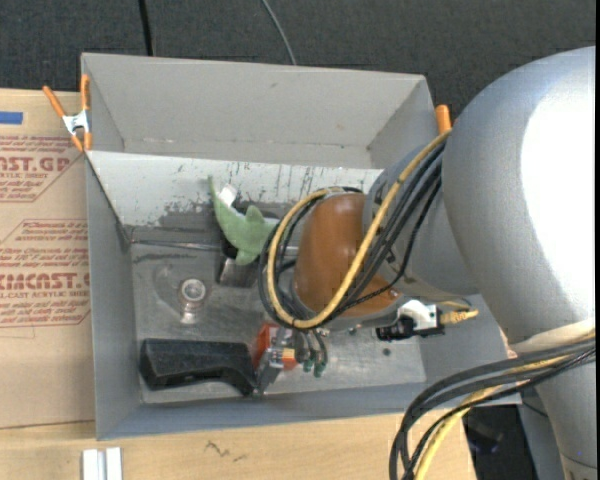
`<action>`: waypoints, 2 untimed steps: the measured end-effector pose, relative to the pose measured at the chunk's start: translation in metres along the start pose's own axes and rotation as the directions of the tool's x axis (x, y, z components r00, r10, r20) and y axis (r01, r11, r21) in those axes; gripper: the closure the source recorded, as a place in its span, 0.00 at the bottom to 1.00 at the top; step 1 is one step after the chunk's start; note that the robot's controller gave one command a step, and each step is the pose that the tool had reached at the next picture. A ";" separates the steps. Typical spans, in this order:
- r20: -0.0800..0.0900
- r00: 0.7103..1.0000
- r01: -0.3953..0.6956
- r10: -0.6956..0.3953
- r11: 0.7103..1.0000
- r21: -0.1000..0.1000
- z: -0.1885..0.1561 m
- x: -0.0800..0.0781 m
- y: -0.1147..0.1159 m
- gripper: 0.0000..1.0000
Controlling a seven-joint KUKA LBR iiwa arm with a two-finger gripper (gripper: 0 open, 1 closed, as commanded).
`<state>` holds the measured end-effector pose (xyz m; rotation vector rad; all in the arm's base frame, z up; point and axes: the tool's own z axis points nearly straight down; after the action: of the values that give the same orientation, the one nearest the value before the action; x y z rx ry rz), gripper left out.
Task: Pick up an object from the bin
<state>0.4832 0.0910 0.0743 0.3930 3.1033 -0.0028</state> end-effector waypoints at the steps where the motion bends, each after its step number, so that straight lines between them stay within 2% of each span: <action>1: 0.000 1.000 0.000 0.000 1.000 0.000 0.000 0.000 0.000 1.00; 2: -0.004 1.000 0.001 -0.001 1.000 0.001 -0.004 0.001 0.000 1.00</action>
Offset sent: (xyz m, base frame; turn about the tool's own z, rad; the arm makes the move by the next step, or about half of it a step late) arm 0.0000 -0.0001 0.0308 0.0000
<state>0.4825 0.0909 0.0780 0.3926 3.1077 -0.0033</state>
